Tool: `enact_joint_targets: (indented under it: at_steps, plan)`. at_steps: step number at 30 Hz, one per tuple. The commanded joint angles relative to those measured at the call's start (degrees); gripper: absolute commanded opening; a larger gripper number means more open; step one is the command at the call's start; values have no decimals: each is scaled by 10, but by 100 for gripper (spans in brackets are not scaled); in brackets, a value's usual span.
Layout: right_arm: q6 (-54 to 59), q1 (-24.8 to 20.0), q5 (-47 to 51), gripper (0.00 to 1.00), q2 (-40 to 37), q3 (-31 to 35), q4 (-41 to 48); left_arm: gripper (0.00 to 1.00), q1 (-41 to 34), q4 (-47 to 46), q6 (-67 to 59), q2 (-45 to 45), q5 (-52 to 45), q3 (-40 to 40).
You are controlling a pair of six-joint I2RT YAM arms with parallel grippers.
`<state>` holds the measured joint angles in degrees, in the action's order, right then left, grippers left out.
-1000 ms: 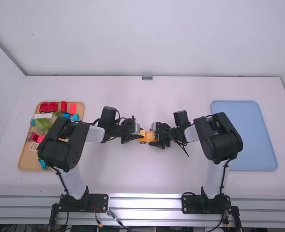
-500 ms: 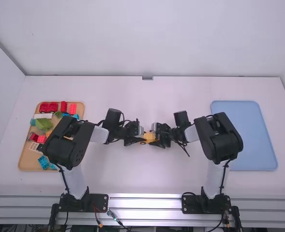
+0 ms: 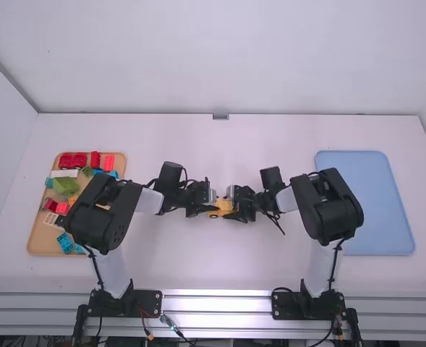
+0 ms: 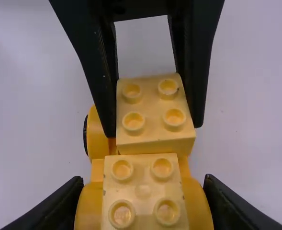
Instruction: Assemble lego blocks to make yellow taxi
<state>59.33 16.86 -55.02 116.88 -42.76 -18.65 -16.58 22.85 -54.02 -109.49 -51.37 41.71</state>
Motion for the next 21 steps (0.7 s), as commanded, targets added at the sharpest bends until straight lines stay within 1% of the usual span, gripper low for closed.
enact_joint_targets:
  at_steps: [1,14,16,18,20,21]
  plan:
    - [5,4,10,57,9,2,7,15,-9,-14,-4,-12,9,-3]
    - [-25,4,24,58,9,-2,-8,15,-9,-33,7,-12,-5,-1]
    - [-25,4,25,58,8,-3,-6,17,-9,-33,6,-12,0,-1]
    - [-25,4,23,58,8,-3,-4,21,-9,-32,6,-12,0,-1]
    - [-25,4,23,58,8,-3,-4,34,-9,-32,6,-12,0,-1]
    - [-25,4,23,58,9,-3,-4,53,-9,-29,7,-12,0,-1]
